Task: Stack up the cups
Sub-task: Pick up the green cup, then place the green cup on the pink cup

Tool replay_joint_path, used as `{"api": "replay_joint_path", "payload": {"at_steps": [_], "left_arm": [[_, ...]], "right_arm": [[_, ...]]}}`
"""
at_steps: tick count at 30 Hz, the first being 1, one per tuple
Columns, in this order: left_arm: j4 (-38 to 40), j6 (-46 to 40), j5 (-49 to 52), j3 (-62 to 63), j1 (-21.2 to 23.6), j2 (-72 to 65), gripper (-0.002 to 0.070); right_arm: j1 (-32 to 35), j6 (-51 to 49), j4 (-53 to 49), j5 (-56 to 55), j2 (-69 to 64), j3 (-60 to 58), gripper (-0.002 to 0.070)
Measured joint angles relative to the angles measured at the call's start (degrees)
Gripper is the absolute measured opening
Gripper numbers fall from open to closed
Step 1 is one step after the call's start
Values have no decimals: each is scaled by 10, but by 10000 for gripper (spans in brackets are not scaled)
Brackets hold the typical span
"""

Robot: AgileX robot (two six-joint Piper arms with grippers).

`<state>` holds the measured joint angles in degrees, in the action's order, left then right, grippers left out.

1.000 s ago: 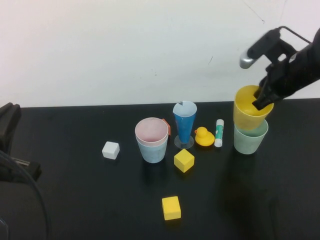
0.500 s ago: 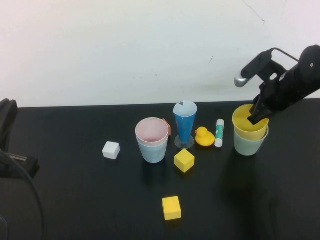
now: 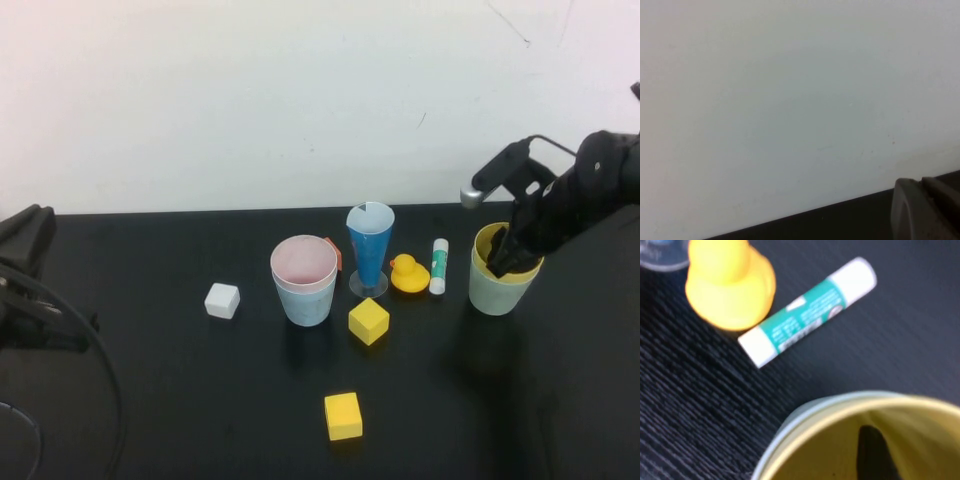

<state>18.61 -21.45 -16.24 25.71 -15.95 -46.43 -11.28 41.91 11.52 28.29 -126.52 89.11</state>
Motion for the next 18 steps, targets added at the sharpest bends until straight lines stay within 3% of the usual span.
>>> {"api": "replay_joint_path", "payload": {"at_steps": [2,6,13,18], "left_arm": [[0,0,-1,0,0,-6,0],[1,0,-11,0,0,-7,0],[1,0,-14,0,0,-7,-1],[1,0,-14,0,0,-8,-1]], "right_arm": [[0,0,0,1,-5,0,291],[0,3,0,16,-4,7,102],[-10,12,3,44,55,56,83],[-66,97,84,44,113,118,82]]}}
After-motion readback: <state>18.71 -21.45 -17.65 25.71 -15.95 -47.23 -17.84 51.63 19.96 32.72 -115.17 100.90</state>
